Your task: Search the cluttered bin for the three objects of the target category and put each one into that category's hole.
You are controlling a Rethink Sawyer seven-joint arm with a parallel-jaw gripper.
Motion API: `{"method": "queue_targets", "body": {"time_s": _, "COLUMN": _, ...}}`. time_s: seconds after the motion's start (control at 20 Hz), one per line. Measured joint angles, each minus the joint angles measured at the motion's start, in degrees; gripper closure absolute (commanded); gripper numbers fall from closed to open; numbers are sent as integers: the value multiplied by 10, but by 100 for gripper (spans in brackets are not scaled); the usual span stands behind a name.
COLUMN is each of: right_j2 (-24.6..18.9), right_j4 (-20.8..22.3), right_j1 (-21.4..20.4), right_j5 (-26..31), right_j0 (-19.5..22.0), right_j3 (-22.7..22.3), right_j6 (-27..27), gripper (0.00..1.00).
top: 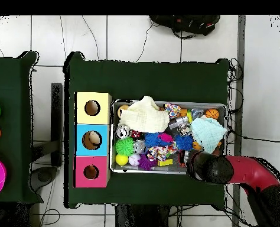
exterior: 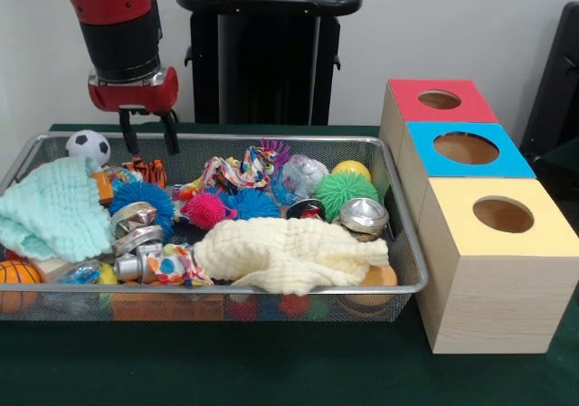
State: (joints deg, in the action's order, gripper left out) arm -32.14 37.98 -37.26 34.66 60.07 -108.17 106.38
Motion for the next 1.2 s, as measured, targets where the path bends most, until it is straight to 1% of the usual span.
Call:
{"method": "queue_targets", "body": {"time_s": 0.15, "right_j2": 0, "right_j4": 6, "right_j1": -1, "right_j5": 0, "right_j0": 1, "right_j3": -1, "right_j6": 0, "gripper": 0}}
{"method": "queue_targets", "body": {"time_s": 0.3, "right_j2": 0, "right_j4": 25, "right_j1": -2, "right_j5": -2, "right_j0": 8, "right_j3": -8, "right_j6": 0, "gripper": 0}}
{"method": "queue_targets", "body": {"time_s": 0.35, "right_j2": 0, "right_j4": 38, "right_j1": -2, "right_j5": -6, "right_j0": 16, "right_j3": -15, "right_j6": 0, "gripper": 0}}
{"method": "queue_targets", "body": {"time_s": 0.5, "right_j2": 0, "right_j4": 57, "right_j1": -5, "right_j5": -18, "right_j0": 27, "right_j3": -27, "right_j6": 0, "gripper": 0}}
{"method": "queue_targets", "body": {"time_s": 0.65, "right_j2": 8, "right_j4": 92, "right_j1": -9, "right_j5": -46, "right_j0": 36, "right_j3": -47, "right_j6": 0, "gripper": 0}}
{"method": "queue_targets", "body": {"time_s": 0.8, "right_j2": 31, "right_j4": 150, "right_j1": -11, "right_j5": -105, "right_j0": 32, "right_j3": -71, "right_j6": 0, "gripper": 0}}
{"method": "queue_targets", "body": {"time_s": 0.9, "right_j2": 53, "right_j4": 185, "right_j1": -11, "right_j5": -151, "right_j0": 22, "right_j3": -84, "right_j6": 0, "gripper": 0}}
{"method": "queue_targets", "body": {"time_s": 1.0, "right_j2": 69, "right_j4": 208, "right_j1": -15, "right_j5": -194, "right_j0": 11, "right_j3": -89, "right_j6": 0, "gripper": 0}}
{"method": "queue_targets", "body": {"time_s": 1.05, "right_j2": 86, "right_j4": 224, "right_j1": -16, "right_j5": -233, "right_j0": 0, "right_j3": -93, "right_j6": 0, "gripper": 0}}
{"method": "queue_targets", "body": {"time_s": 1.2, "right_j2": 115, "right_j4": 242, "right_j1": -15, "right_j5": -289, "right_j0": -16, "right_j3": -100, "right_j6": 0, "gripper": 0}}
